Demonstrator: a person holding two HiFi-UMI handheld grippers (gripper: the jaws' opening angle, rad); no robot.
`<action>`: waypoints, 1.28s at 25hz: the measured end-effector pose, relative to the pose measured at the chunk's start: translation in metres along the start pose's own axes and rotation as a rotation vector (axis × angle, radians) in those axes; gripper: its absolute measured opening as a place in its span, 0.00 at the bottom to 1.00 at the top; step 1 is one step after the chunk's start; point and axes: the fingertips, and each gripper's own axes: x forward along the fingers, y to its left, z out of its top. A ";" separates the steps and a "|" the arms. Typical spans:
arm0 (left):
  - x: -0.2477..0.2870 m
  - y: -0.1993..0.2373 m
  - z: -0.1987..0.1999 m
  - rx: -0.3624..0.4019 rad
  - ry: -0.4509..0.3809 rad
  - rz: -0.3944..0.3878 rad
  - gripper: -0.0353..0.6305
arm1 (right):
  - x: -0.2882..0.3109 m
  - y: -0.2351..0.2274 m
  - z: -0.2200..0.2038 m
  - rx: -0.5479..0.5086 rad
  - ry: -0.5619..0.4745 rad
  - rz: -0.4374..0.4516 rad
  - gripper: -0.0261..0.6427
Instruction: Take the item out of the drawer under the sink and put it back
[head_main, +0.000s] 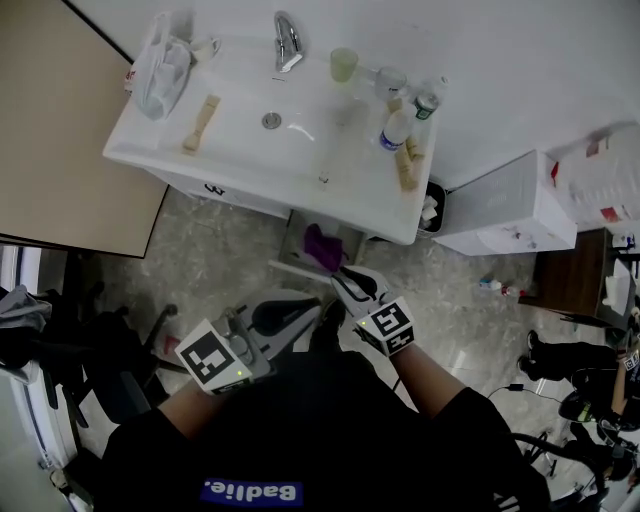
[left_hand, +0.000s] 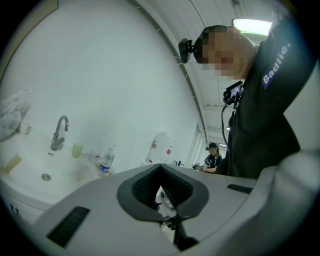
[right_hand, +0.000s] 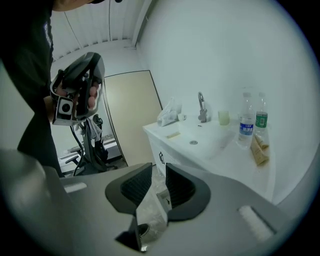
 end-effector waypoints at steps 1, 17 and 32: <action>0.001 0.001 0.000 0.000 -0.002 0.002 0.04 | 0.005 -0.002 -0.005 0.004 0.015 0.007 0.13; -0.008 0.019 -0.001 -0.005 -0.009 0.069 0.04 | 0.101 -0.042 -0.093 0.067 0.262 0.007 0.25; -0.019 0.041 -0.021 -0.021 -0.007 0.092 0.04 | 0.171 -0.078 -0.176 0.013 0.518 0.013 0.33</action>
